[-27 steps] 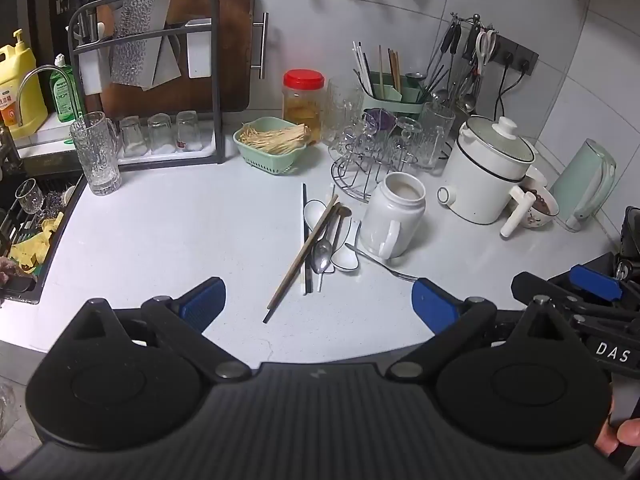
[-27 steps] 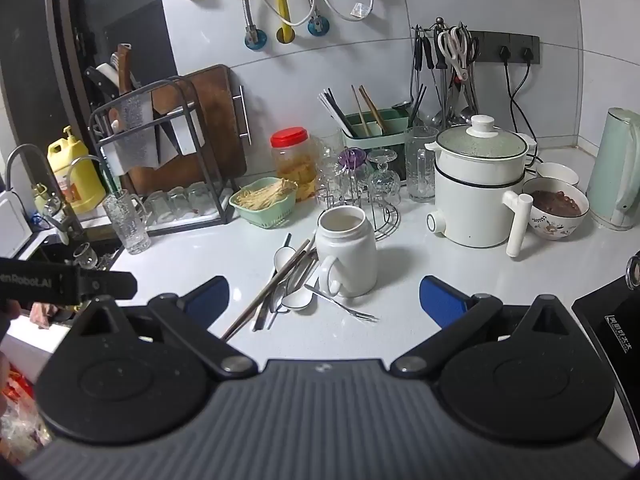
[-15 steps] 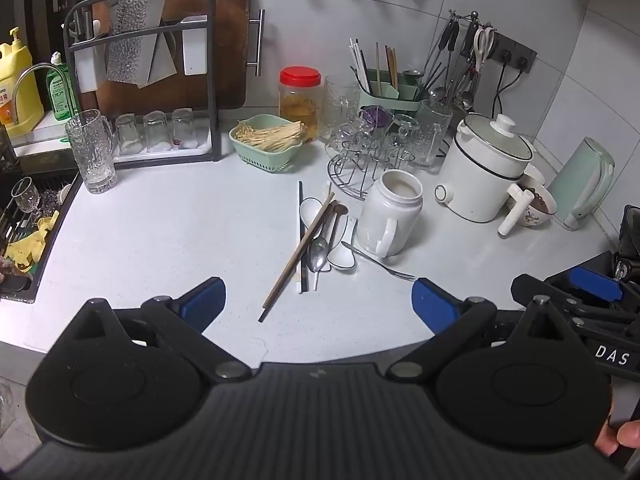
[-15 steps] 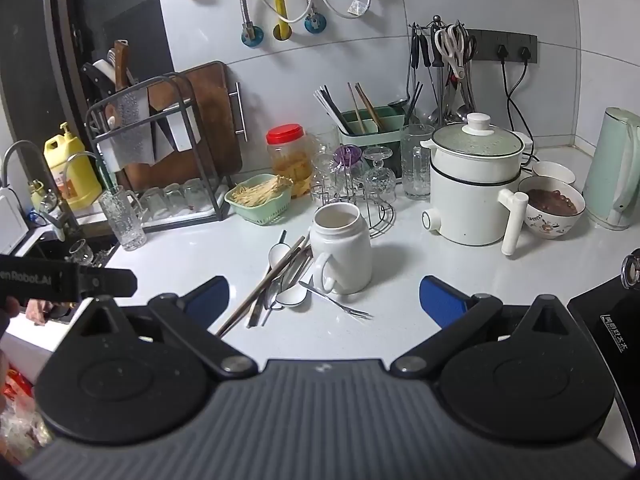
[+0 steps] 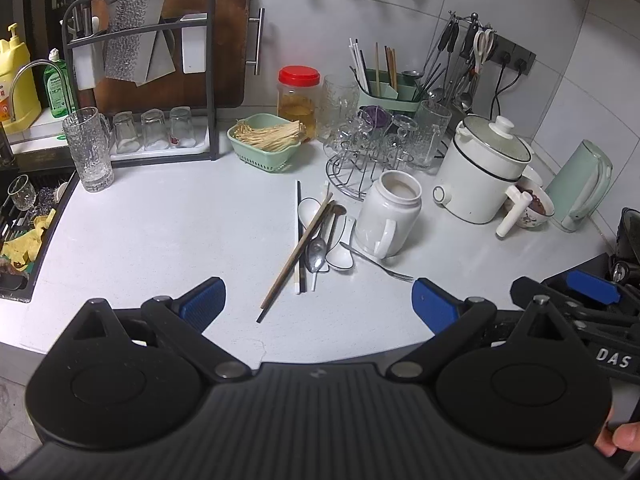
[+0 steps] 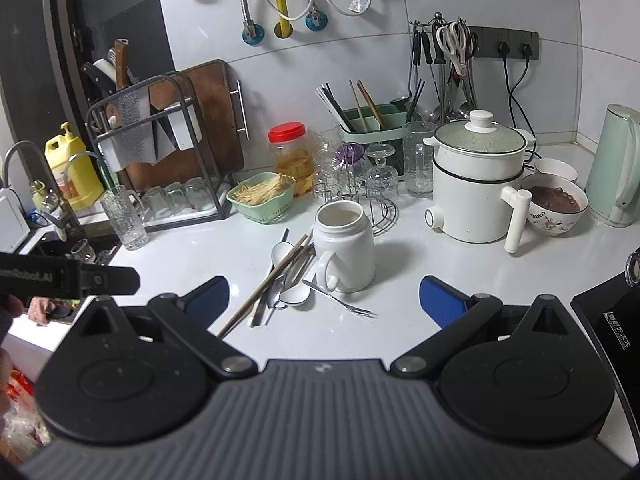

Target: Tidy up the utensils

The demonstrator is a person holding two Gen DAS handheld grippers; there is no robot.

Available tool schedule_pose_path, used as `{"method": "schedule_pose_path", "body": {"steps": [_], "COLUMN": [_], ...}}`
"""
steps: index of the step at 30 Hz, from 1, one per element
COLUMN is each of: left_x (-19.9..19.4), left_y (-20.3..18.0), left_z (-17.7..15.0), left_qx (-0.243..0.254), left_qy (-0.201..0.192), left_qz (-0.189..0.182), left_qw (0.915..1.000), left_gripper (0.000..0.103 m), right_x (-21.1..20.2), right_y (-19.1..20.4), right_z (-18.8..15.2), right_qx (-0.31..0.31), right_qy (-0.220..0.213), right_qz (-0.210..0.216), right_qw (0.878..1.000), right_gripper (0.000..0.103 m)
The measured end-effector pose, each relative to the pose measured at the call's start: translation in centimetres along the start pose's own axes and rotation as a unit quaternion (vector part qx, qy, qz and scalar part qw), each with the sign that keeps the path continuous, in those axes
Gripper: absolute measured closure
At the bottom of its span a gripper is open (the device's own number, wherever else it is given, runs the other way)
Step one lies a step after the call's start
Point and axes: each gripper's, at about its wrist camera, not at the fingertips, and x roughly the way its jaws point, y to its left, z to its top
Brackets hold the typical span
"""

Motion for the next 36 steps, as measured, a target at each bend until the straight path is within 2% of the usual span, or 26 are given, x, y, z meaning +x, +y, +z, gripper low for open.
{"method": "schedule_pose_path", "body": {"steps": [3,19,36], "left_x": [-0.29,-0.65,-0.56], "left_y": [0.23,-0.08,-0.25], "left_z": [-0.12,-0.22,-0.51], "left_qx": [-0.008,-0.005,-0.005], "left_qy": [-0.007,-0.002,0.011], "left_qz": [-0.003,0.006,-0.003], "left_qw": [0.9999,1.0000,0.9999], "left_gripper": [0.002,0.002,0.002], "right_x": [-0.27,-0.61,-0.44], "right_y": [0.12,0.40,0.40], "right_z": [-0.04,-0.38,-0.67], "right_qx": [-0.003,-0.003,0.001], "right_qy": [-0.002,0.002,0.013], "right_qz": [-0.005,-0.006,-0.011], "right_qw": [1.000,1.000,1.000], "right_gripper": [0.000,0.000,0.000]}}
